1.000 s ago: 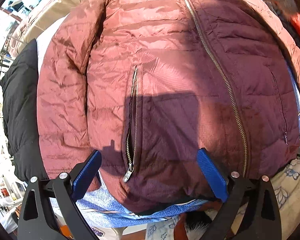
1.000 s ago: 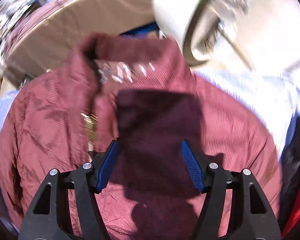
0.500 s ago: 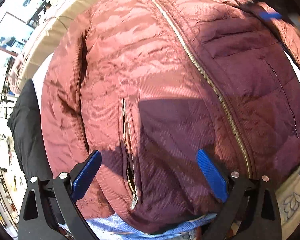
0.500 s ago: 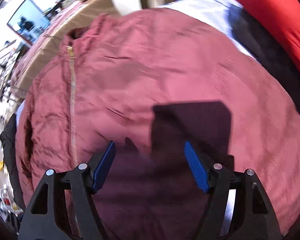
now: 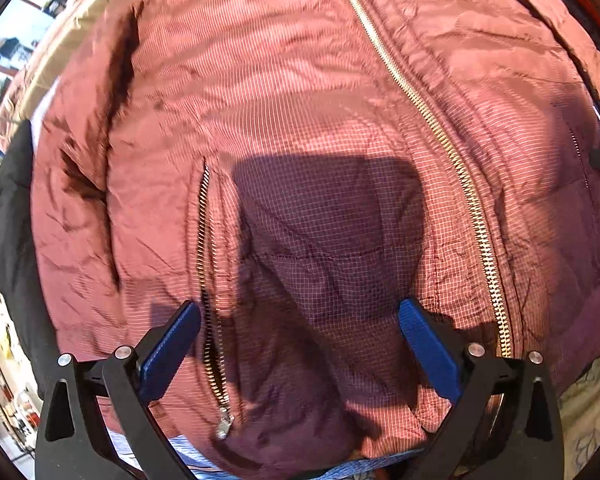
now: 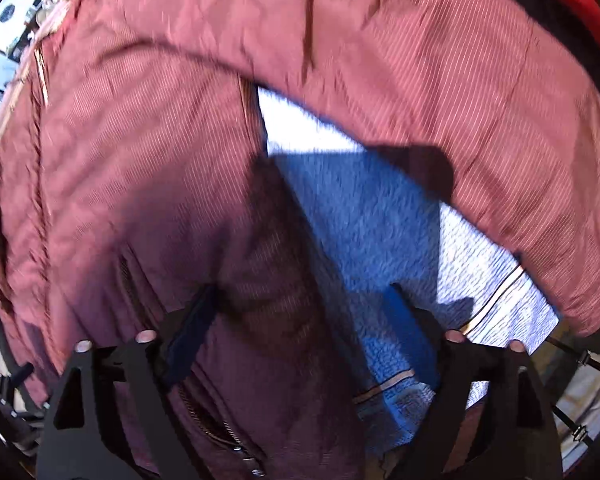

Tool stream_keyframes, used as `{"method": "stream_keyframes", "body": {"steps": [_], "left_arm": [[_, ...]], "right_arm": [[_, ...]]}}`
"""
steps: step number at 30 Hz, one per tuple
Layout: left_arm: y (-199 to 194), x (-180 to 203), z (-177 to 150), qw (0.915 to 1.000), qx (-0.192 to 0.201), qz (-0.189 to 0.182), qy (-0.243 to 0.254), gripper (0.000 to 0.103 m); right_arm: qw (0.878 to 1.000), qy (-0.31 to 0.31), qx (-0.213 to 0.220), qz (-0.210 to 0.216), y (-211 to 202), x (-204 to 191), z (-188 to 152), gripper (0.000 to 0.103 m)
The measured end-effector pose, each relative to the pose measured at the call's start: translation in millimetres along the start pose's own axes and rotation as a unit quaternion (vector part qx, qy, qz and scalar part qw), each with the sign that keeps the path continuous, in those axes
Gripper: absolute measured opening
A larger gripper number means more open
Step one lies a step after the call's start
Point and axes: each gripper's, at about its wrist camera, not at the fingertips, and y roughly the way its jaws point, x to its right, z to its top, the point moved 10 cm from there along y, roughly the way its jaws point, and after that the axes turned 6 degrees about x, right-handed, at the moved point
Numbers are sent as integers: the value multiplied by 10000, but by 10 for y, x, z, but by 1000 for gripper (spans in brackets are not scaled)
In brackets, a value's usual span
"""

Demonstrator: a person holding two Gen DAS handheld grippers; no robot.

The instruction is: Fold large clothes

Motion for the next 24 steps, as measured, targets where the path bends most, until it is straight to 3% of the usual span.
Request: {"method": "stream_keyframes", "body": {"steps": [5,9,16,18,21,24], "left_arm": [[206,32,-6,9987,-283,-271,-324,98],[277,89,77,9995,-260,-192,-67,99],[299,123,119,9993,-197,-293,-83,99],[322,82,109,9991,-197,-375,-67,99],[345,19,129,9988,-167,-457,-86,99],[338,-8,160,9990,-133,-422,-84,99]], "right_arm": [[9994,-85,296,-144,84,-44,-68,99],[9975,85,657,-259,44,-49,-118,99],[9997,37,222,-12,-60,123,-112,99],[9979,474,285,328,-178,161,-27,98],[9749,1859,908,820,-495,549,45,98],[9234,3508,1060,1144,-578,1153,-112,98]]}}
